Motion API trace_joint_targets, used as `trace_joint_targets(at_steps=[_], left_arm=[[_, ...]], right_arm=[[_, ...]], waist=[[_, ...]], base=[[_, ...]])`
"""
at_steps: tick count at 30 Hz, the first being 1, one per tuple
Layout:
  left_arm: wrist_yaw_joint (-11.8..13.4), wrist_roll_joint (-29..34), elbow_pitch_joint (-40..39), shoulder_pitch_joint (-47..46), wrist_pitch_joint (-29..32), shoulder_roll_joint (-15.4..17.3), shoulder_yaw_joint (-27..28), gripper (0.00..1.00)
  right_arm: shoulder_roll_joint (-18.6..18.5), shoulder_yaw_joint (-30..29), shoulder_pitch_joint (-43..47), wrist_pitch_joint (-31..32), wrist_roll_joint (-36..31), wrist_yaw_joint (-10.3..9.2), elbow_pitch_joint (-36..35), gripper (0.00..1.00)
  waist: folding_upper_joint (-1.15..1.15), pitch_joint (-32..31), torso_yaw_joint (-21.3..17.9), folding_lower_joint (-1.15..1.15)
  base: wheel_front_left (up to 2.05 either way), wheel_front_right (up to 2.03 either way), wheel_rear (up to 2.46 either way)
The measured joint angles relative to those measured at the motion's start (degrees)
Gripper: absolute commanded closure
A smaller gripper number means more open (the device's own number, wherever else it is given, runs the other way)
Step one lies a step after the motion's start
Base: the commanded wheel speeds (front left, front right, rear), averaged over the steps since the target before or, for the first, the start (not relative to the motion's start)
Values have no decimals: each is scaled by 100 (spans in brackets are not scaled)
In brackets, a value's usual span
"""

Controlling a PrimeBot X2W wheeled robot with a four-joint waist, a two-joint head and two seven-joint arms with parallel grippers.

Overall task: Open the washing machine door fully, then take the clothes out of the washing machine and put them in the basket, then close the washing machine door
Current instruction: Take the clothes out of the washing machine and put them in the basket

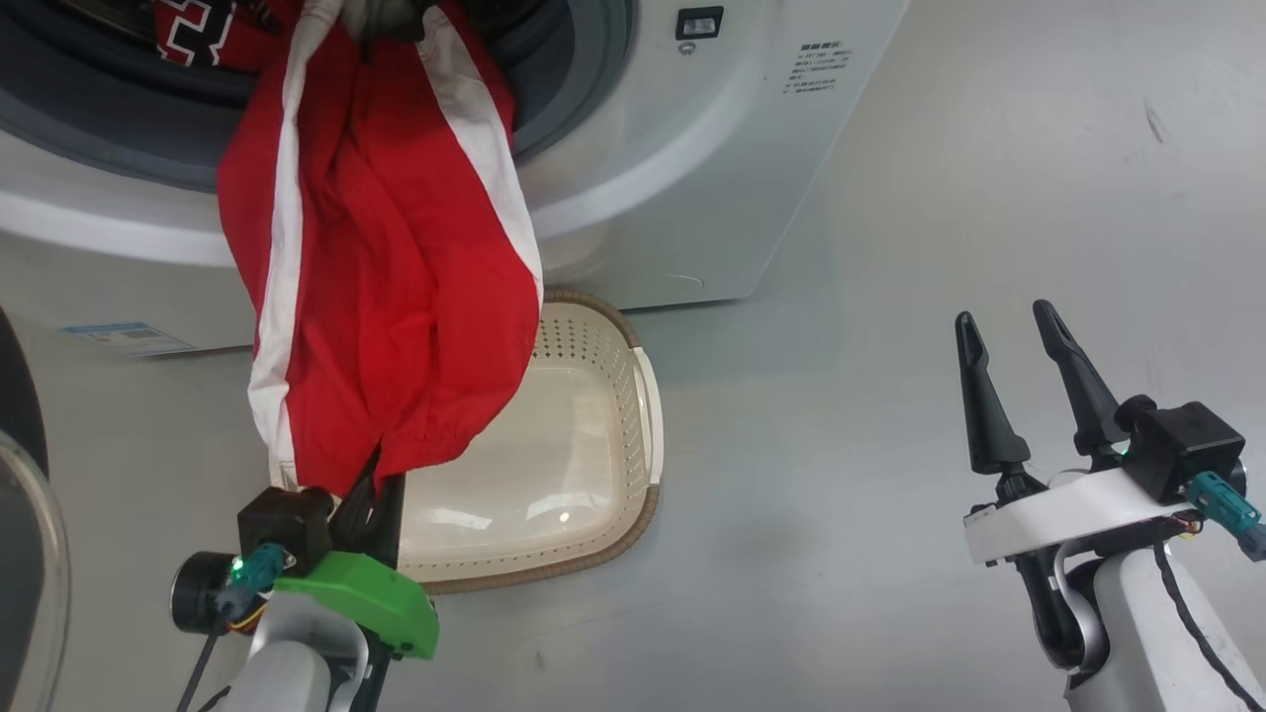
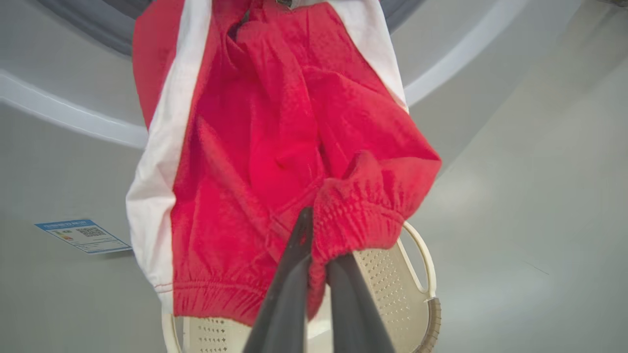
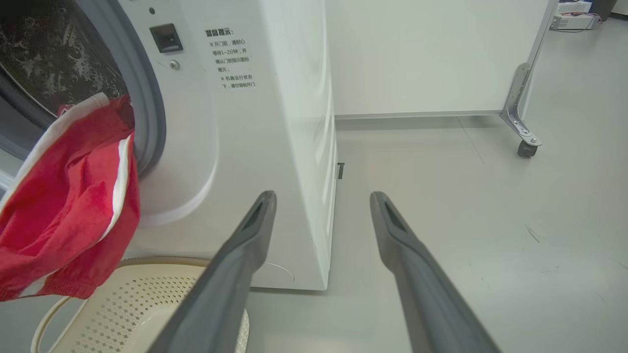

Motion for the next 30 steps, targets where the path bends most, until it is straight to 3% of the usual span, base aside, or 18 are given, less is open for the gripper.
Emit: trace_joint_targets(at_steps=[13, 14, 16, 17, 30], left_arm=[[-145, -297, 1435, -854, 582, -20, -58, 100], [-146, -376, 1528, -909, 584, -31, -18, 75], [-183, -425, 1730, -1022, 644, -40, -26, 14], [-194, -468, 1809, -1069, 643, -46, -16, 0], [-230, -644, 2754, -1397, 525, -79, -14, 0]], right_arm=[[110, 35, -170, -1, 86, 3, 37, 0], [124, 35, -191, -2, 100, 12, 51, 0], [132, -7, -214, -9, 113, 10, 64, 0], [130, -23, -214, -9, 113, 10, 74, 0], [149, -34, -263, -59, 114, 11, 216, 0]], waist=[[0, 341, -428, 0], [0, 362, -455, 0], [0, 401, -496, 0], [0, 417, -510, 0], [0, 415, -534, 0]], base=[[0, 0, 0], [0, 0, 0], [0, 0, 0], [0, 0, 0], [0, 0, 0]])
